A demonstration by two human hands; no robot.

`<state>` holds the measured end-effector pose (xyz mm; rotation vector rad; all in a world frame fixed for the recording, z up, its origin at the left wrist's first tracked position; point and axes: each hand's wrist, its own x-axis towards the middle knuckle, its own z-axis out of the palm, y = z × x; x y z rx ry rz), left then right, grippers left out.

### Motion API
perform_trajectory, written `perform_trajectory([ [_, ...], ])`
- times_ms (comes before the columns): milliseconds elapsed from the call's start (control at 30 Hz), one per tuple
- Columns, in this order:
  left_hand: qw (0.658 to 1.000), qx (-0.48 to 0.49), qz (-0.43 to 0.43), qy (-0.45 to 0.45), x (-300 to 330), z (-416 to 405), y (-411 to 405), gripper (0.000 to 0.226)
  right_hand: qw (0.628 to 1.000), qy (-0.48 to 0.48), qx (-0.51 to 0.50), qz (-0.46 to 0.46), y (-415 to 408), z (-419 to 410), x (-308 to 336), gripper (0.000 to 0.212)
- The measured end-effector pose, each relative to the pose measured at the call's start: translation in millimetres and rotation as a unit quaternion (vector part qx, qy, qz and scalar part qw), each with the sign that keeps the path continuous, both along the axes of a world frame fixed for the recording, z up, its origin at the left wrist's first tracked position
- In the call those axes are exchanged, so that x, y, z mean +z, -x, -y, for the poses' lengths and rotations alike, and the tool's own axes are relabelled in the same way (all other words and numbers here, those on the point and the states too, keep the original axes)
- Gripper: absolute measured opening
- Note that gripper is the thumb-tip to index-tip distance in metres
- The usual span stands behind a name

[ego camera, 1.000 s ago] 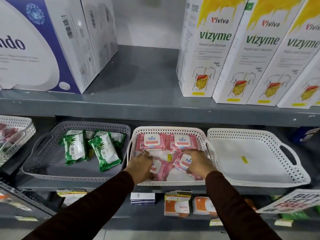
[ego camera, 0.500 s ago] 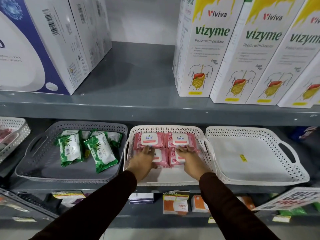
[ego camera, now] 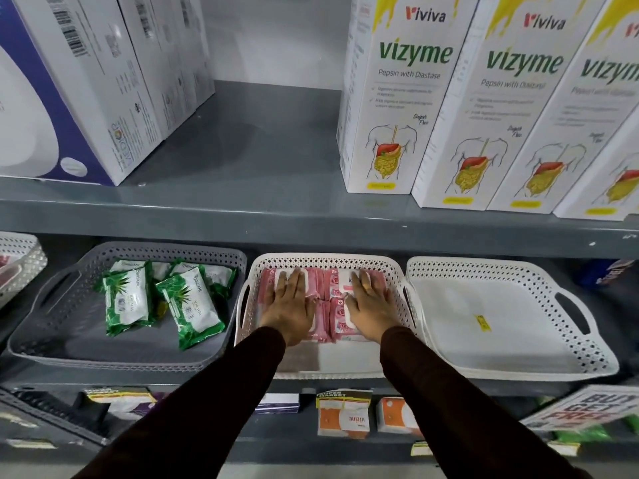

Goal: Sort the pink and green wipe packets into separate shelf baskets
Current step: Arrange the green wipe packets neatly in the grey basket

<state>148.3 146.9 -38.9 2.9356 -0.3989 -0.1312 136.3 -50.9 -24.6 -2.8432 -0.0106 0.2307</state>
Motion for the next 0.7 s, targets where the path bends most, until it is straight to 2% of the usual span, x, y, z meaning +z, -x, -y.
perform_trajectory([
  [233,0.999,0.006,-0.035,0.017,1,2,-2,0.066,1.0,0.012,-0.009,0.007,-6,0,-14,0.062],
  [333,0.995,-0.017,-0.05,0.08,22,-14,-5,0.063,1.0,0.019,-0.019,-0.008,-8,0,-6,0.064],
  [400,0.982,-0.009,0.006,0.189,39,-39,4,0.054,0.998,0.003,-0.057,-0.006,-4,-18,5,0.064],
  [500,0.942,0.037,0.127,0.31,60,-108,36,0.038,0.978,-0.125,-0.075,0.15,21,-83,22,0.051],
  [533,0.939,0.063,0.144,0.307,65,-136,45,0.035,0.964,-0.184,-0.057,0.185,33,-113,28,0.045],
  [600,0.956,0.097,0.133,0.244,66,-196,51,0.031,0.947,-0.255,-0.011,0.194,50,-171,40,0.036],
  [700,0.99,0.056,0.109,0.069,53,-277,42,0.039,0.958,-0.225,0.054,0.167,52,-249,48,0.033],
])
